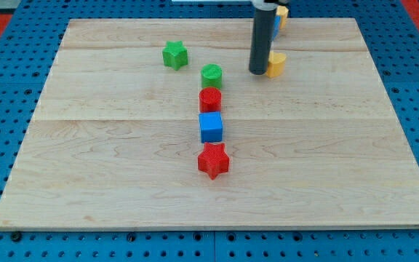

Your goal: Push the blue triangle to the top center

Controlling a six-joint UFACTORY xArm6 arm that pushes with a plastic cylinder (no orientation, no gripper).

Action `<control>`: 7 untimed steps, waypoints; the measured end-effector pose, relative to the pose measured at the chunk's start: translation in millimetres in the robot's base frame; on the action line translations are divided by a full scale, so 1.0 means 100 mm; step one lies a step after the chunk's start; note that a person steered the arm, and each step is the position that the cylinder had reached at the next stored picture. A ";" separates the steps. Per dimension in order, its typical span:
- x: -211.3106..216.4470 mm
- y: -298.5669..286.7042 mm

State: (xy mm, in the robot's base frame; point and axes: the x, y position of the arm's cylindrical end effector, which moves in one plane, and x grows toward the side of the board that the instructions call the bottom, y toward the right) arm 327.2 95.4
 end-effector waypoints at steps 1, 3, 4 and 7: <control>-0.04 0.12; 0.26 0.52; 0.10 0.52; 0.07 0.35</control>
State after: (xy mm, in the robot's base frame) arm 333.7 130.8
